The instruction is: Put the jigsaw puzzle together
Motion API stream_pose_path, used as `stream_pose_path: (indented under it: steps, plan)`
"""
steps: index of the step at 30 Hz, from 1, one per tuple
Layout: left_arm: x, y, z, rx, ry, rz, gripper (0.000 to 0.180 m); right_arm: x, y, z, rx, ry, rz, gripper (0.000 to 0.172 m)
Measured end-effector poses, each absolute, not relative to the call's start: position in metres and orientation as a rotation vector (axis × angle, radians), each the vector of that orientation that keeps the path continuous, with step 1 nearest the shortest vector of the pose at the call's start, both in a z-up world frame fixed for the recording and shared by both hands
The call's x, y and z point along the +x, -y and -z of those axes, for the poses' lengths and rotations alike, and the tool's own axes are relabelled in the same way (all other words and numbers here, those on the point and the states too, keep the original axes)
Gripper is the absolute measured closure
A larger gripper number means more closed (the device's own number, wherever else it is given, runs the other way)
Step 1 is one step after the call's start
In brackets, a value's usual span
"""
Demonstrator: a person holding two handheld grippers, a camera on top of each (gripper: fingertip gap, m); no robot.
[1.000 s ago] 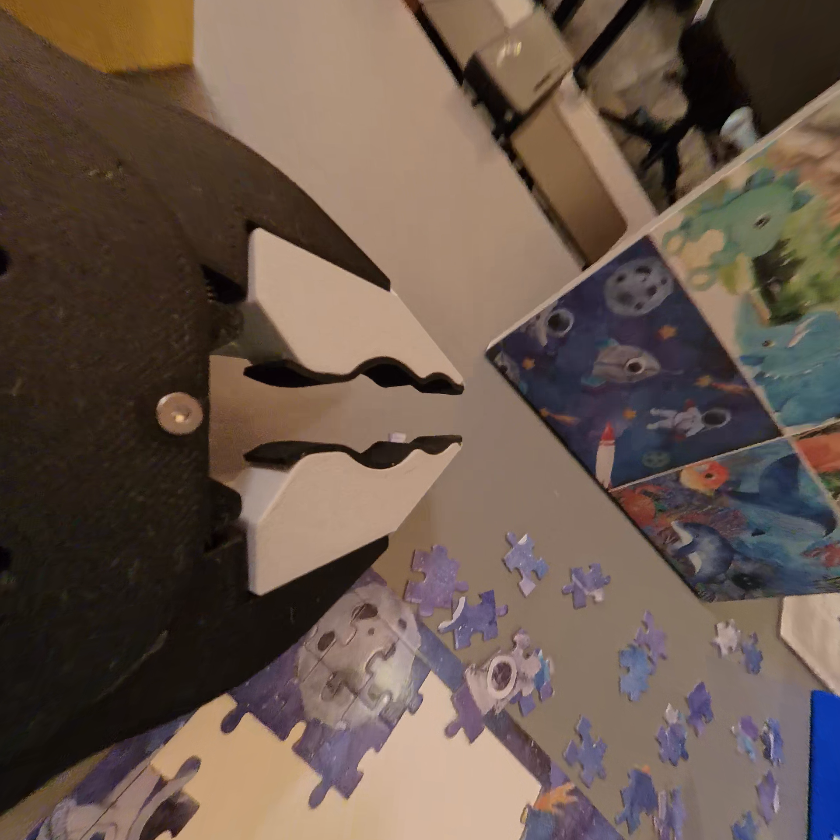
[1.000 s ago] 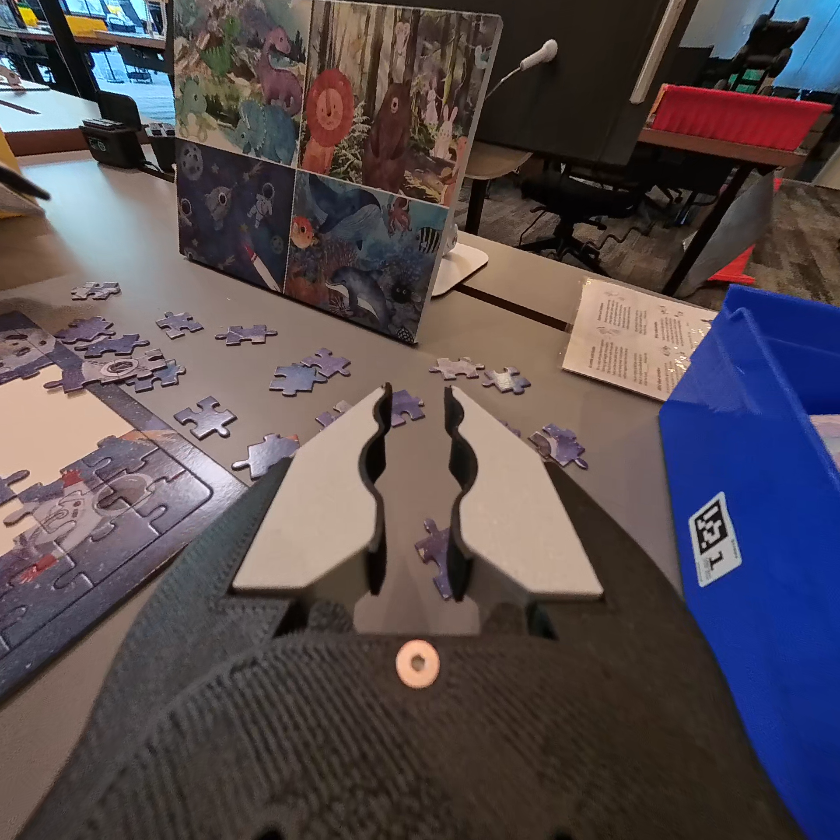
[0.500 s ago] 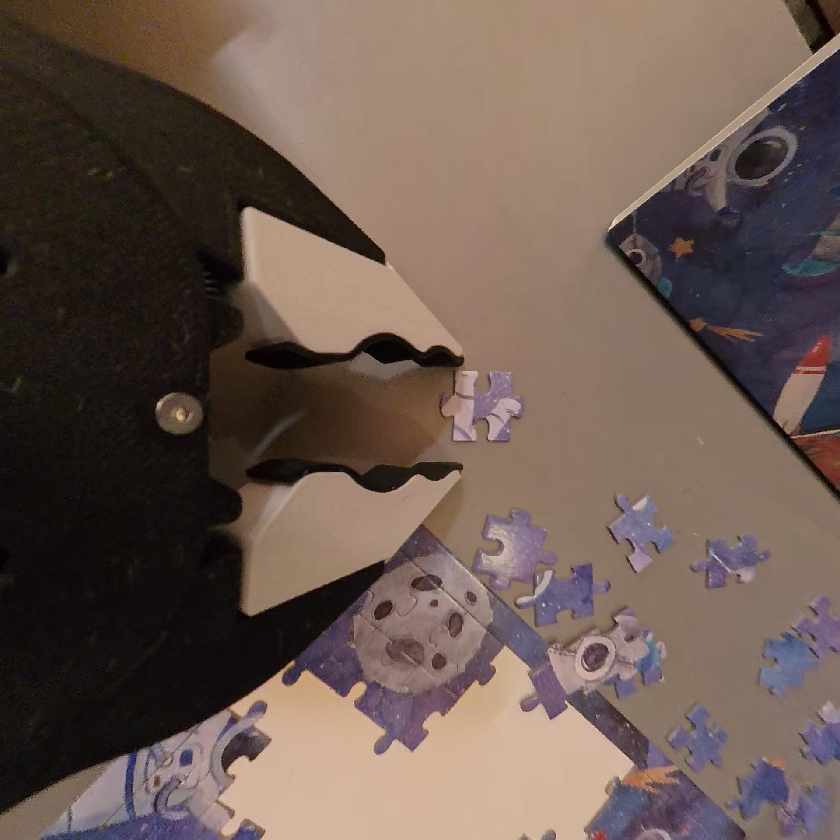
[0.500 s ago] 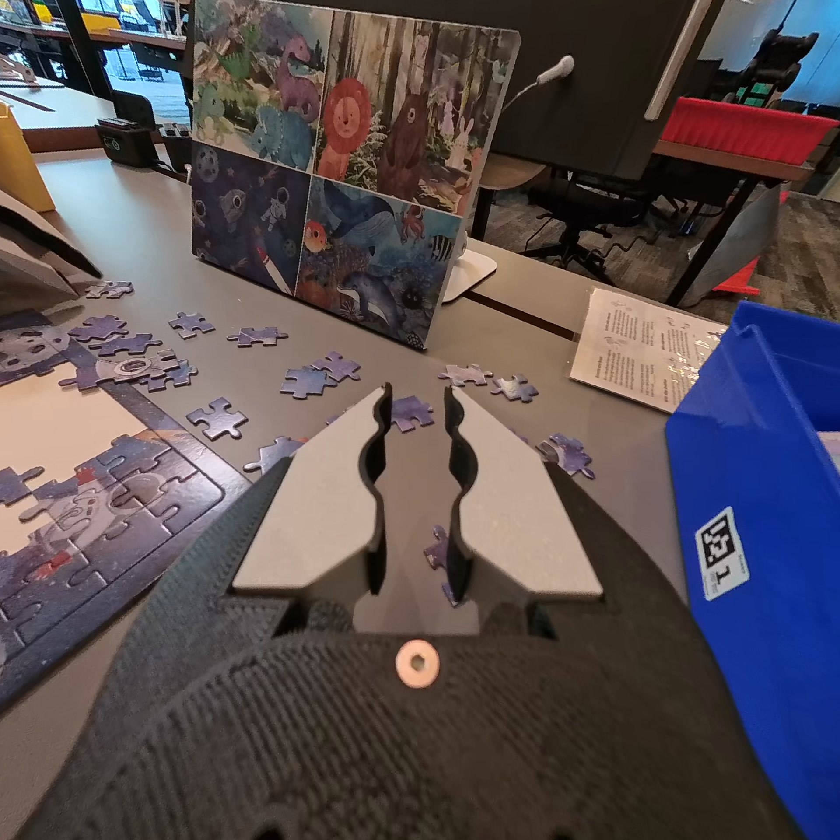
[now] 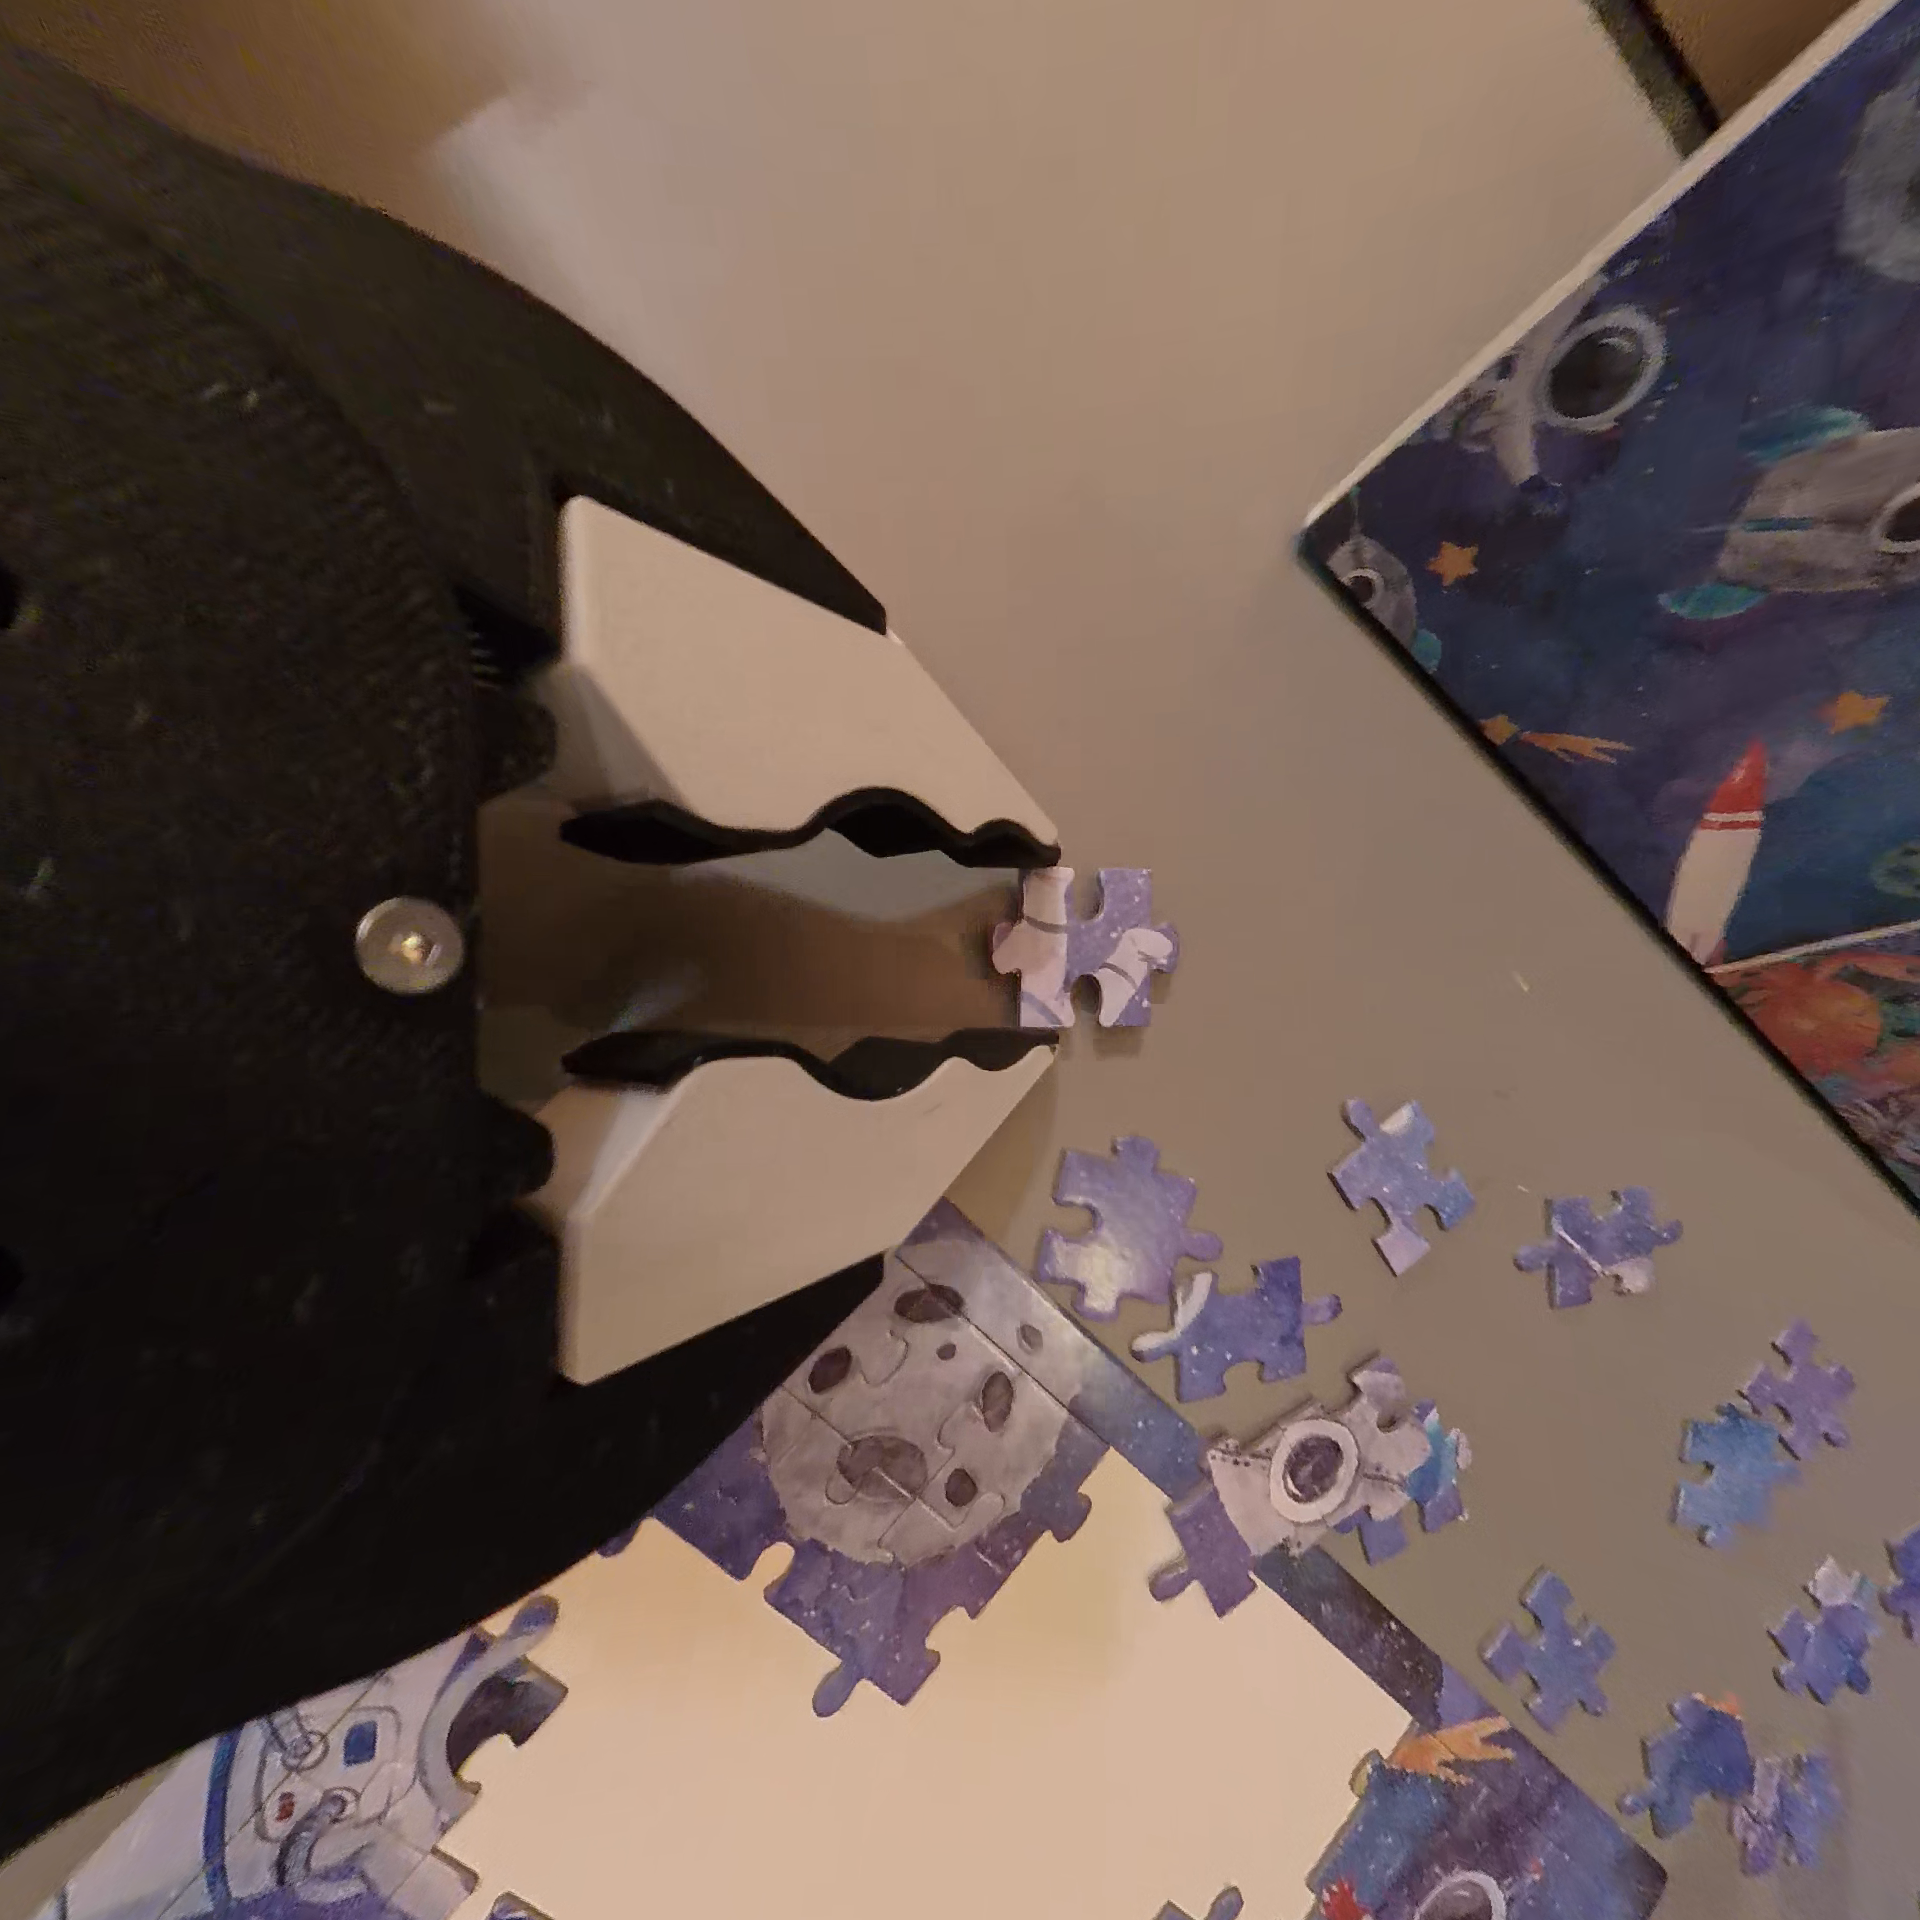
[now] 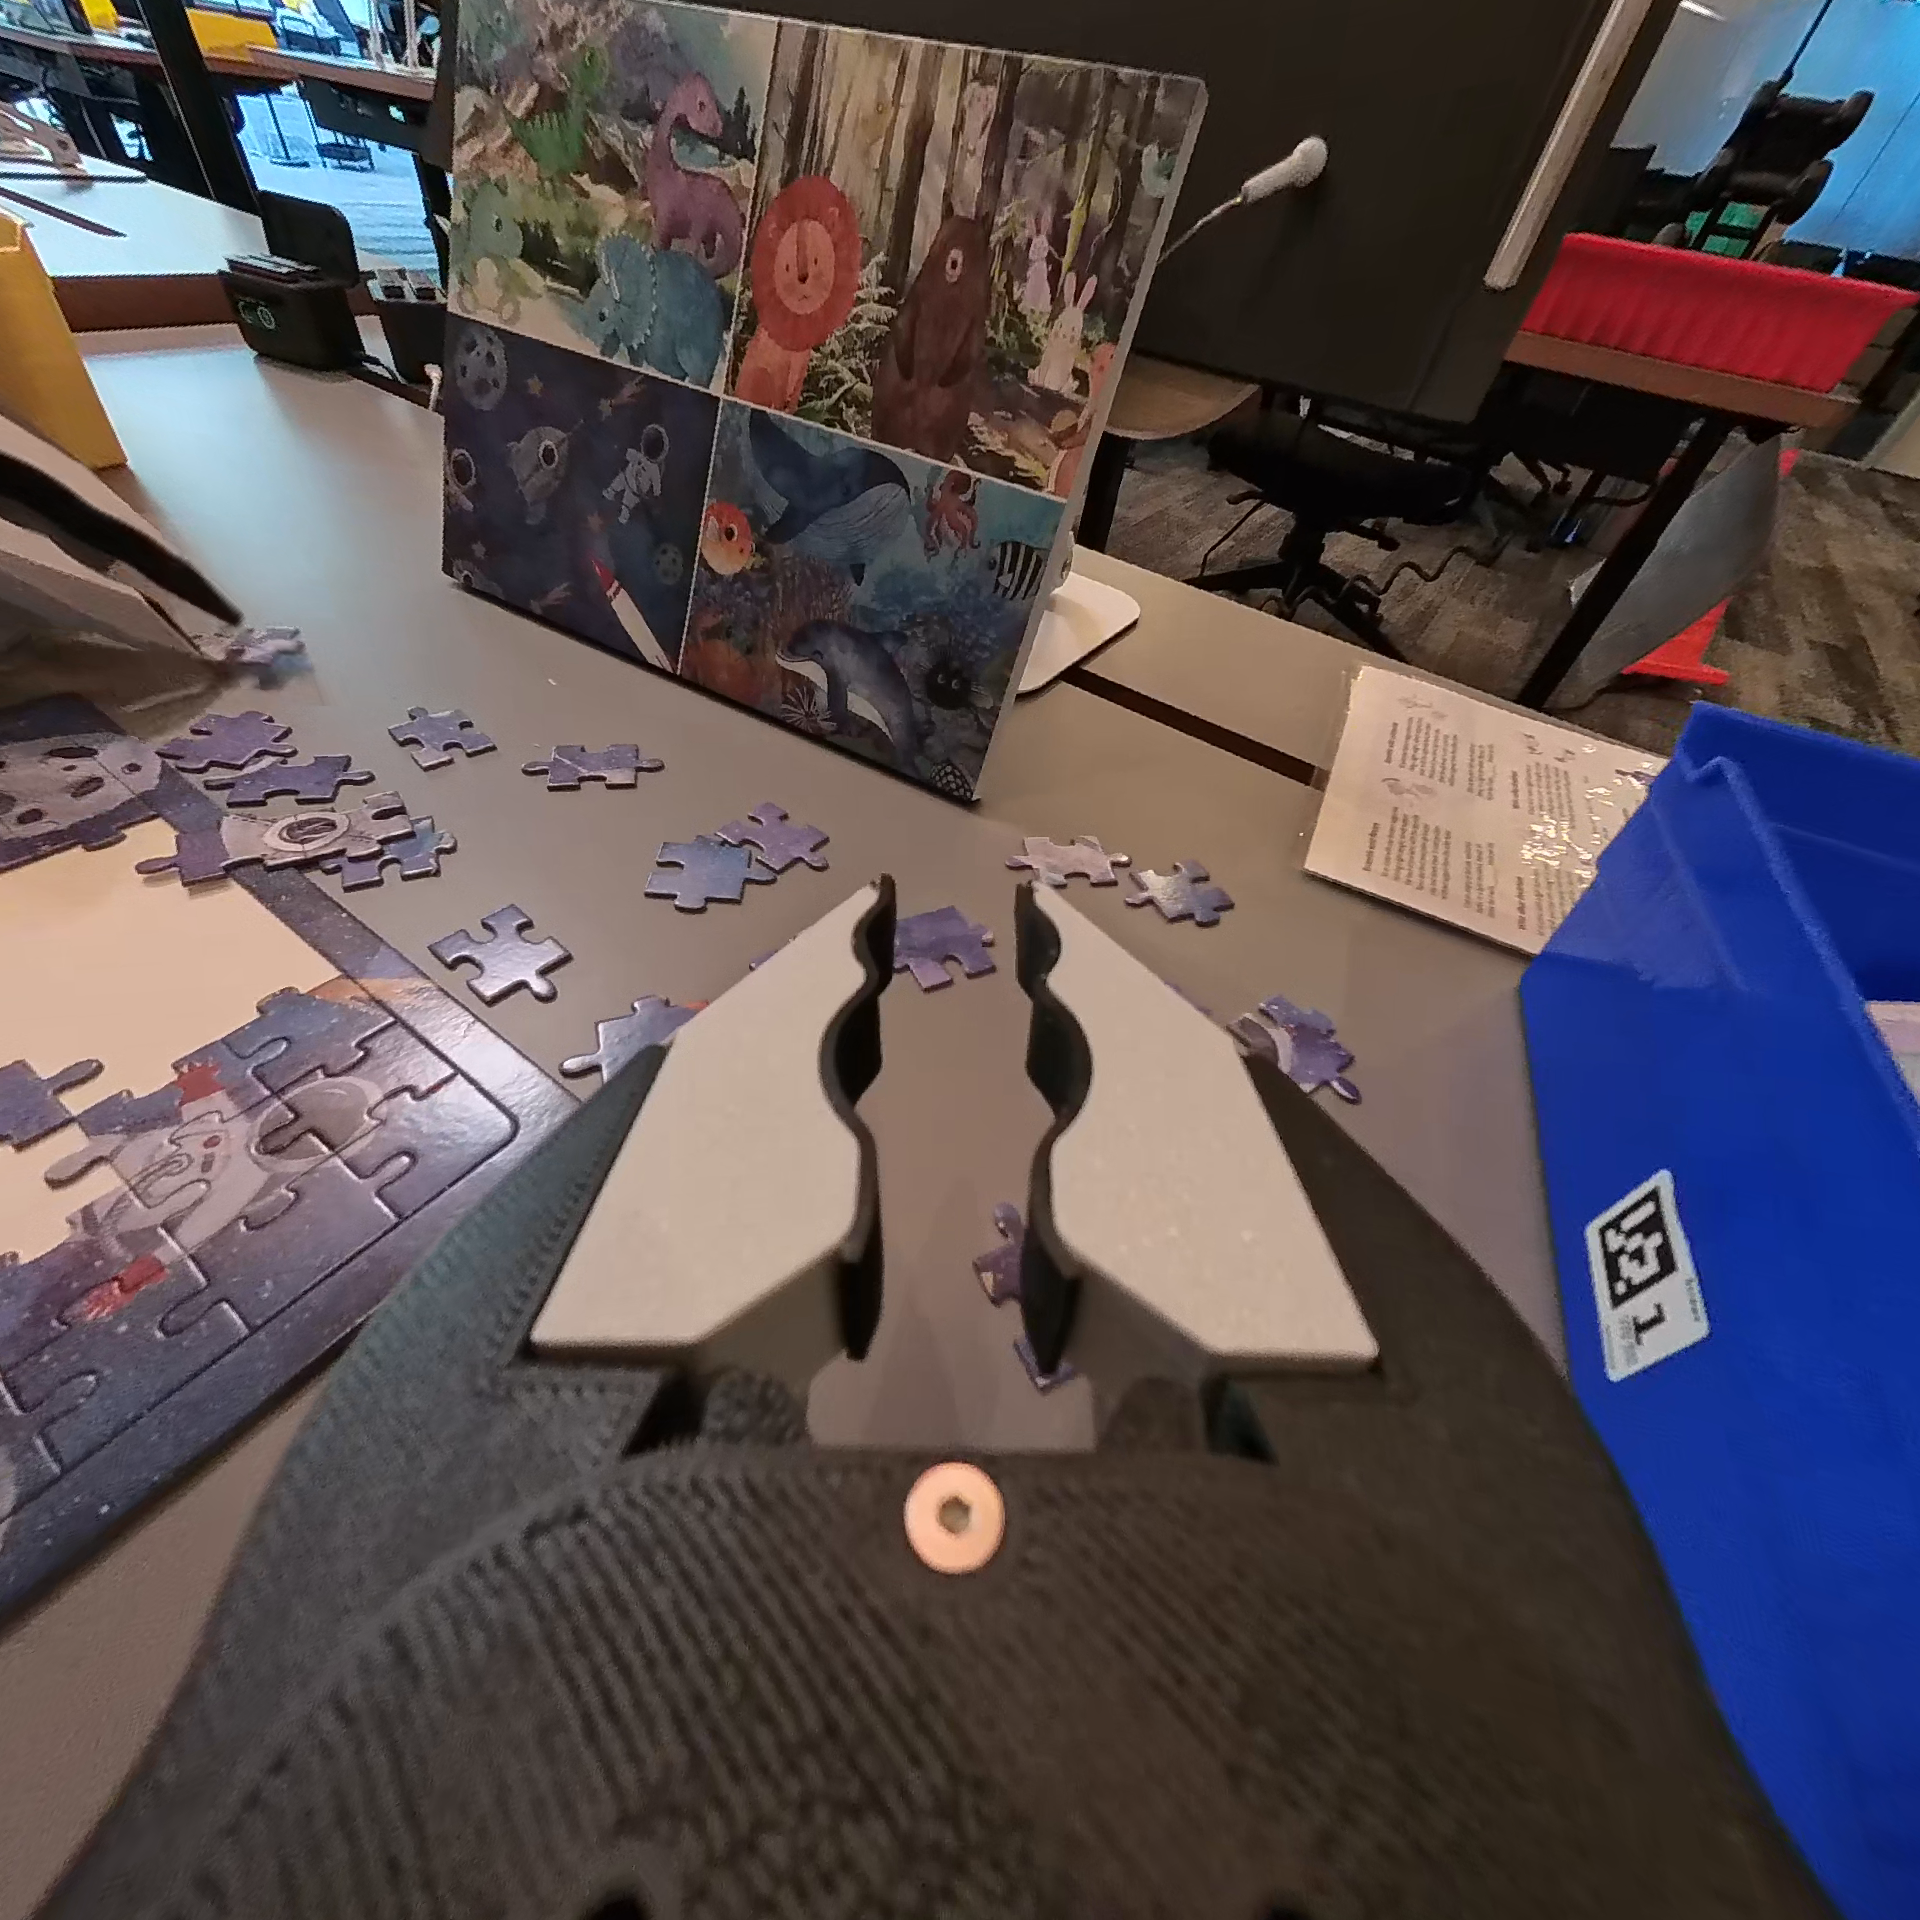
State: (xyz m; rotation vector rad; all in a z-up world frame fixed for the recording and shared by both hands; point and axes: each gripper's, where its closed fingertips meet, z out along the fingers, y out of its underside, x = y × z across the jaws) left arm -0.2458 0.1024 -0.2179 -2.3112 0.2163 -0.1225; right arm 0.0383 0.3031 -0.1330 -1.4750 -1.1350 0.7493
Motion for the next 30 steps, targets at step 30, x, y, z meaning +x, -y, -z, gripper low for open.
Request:
stream_pose_path:
  steps: [30]
  plan:
    - [-0.06,-0.125,0.15,-1.841,-0.616,0.13,0.15,-0.042,-0.139,0.142,-1.593,1.41,-1.804,0.139]
